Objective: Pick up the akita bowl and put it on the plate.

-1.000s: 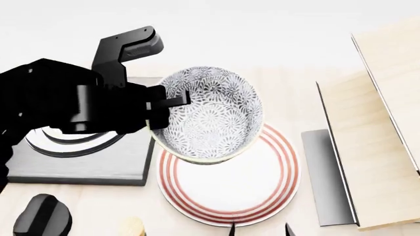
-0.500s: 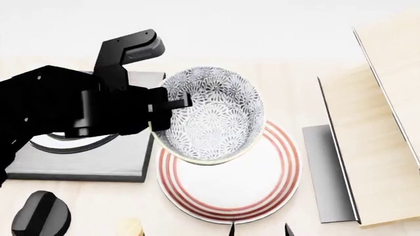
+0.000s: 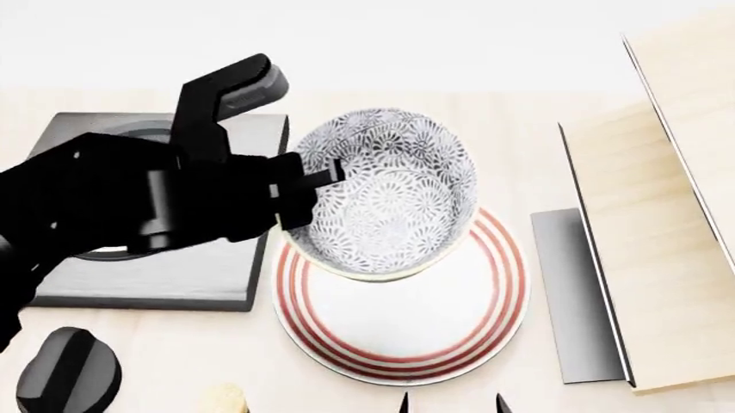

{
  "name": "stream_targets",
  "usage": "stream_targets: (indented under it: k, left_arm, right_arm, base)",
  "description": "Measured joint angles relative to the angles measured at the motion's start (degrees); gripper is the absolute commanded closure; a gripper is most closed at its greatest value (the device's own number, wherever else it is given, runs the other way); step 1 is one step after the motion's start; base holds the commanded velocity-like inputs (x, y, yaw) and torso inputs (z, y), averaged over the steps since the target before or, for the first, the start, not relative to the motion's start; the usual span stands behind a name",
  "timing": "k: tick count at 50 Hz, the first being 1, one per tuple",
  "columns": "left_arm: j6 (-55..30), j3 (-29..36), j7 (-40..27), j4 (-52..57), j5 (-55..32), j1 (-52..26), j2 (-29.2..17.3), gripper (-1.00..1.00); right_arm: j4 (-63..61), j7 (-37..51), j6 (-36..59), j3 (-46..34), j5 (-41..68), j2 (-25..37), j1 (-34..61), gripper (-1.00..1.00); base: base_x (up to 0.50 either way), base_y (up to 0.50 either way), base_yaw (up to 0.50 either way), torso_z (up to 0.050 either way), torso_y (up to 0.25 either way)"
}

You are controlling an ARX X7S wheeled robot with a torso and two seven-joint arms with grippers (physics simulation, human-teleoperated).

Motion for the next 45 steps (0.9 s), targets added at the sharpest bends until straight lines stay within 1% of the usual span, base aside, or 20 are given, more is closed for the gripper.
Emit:
stream_targets:
  k: [15, 45]
  left_arm:
    - [5.88, -0.06, -0.53, 1.10, -2.26, 2.49, -0.01, 1.00]
    - [9.53, -1.27, -1.54, 3.20, 0.38, 6.26, -0.03, 1.00]
  right_arm:
    - [0.55, -0.20, -0.32, -0.13, 0.41, 0.04, 0.13, -1.00]
    - [2.14, -0.51, -1.08, -0.20, 1.21, 0.03, 0.54, -1.00]
  base:
    - [0.00, 0.00, 0.00, 0.000, 0.000]
    - [0.00, 0.00, 0.00, 0.000, 0.000]
